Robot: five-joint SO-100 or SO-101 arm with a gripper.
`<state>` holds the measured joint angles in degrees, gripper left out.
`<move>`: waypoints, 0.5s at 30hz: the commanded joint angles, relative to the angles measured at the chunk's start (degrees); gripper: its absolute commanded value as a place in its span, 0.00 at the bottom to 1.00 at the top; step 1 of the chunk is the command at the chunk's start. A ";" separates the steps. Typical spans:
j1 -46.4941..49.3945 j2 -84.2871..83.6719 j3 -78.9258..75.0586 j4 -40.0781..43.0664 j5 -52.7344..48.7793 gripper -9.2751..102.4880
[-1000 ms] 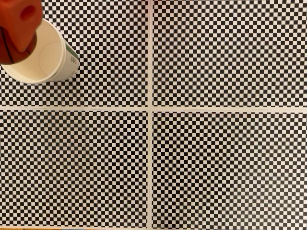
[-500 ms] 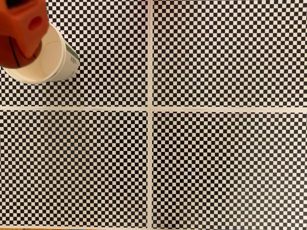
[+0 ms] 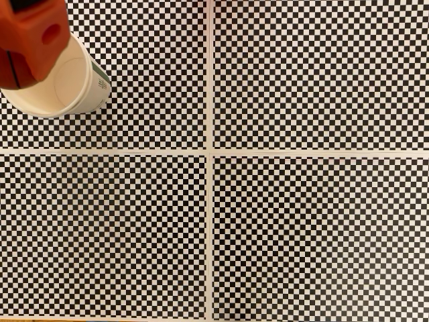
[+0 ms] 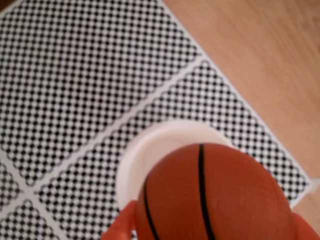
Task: Grasp basketball and place into cup.
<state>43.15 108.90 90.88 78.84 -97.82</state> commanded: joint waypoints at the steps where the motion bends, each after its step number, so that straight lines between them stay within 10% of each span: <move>1: -0.62 0.79 -0.53 -0.79 0.09 0.41; 15: -2.81 0.62 -0.53 -0.79 1.93 0.45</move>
<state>40.78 108.90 90.88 78.84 -96.42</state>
